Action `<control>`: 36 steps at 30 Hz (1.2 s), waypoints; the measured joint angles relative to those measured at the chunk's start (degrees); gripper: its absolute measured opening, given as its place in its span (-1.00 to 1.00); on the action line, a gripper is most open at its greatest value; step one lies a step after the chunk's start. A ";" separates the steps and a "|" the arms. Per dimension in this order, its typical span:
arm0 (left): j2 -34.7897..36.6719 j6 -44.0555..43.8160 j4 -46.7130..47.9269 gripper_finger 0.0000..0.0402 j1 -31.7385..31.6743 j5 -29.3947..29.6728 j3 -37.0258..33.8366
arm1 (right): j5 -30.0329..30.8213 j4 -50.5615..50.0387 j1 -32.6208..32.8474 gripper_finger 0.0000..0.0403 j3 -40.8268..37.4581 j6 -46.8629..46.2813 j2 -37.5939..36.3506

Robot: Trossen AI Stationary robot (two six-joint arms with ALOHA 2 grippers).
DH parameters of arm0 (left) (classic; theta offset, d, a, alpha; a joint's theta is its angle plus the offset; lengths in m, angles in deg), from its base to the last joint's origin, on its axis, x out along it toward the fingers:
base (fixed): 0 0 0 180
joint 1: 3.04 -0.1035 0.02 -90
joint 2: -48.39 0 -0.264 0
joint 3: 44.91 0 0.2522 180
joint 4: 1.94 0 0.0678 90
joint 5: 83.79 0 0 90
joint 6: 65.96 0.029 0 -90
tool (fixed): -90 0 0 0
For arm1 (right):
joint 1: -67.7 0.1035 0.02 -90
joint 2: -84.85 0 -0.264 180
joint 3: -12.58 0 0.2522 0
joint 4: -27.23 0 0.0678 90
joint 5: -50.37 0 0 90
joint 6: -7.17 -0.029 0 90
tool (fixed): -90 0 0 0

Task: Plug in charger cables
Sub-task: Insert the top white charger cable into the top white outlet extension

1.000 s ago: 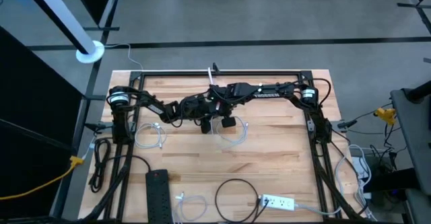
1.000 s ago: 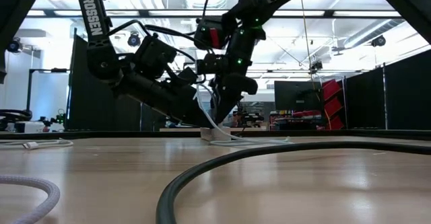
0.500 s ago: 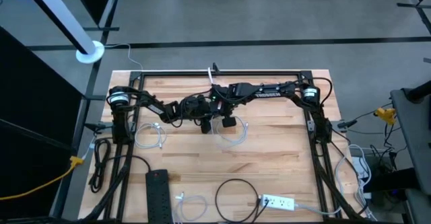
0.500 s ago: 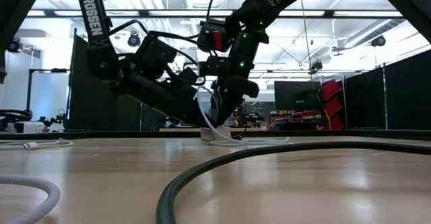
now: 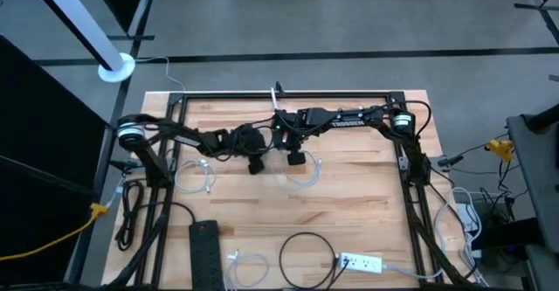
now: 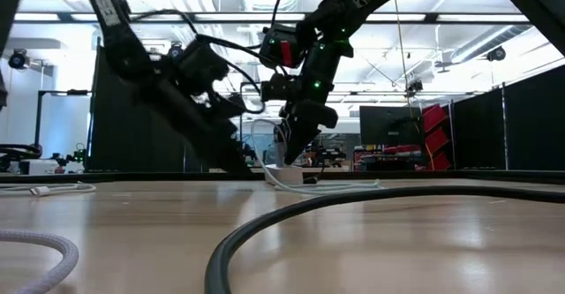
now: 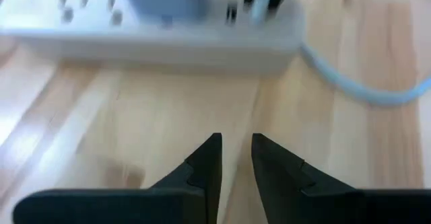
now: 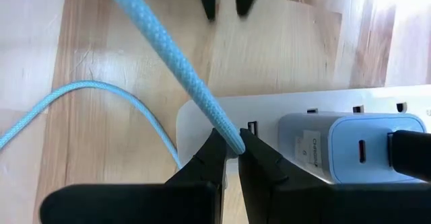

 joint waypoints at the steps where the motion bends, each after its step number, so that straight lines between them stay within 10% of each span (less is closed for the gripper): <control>1: 1.27 -0.41 1.81 -0.65 0.10 0.01 -0.31 | -0.05 0.18 0.00 -0.94 0.00 -0.33 0.00; 22: 28.09 -13.09 2.48 -0.65 2.54 3.60 -15.49 | -1.87 13.29 -4.31 -0.94 1.53 -17.27 0.77; 36: 31.33 -13.99 -0.78 -0.65 6.42 3.58 -17.24 | -0.86 17.48 -4.79 -0.94 1.81 -20.47 2.51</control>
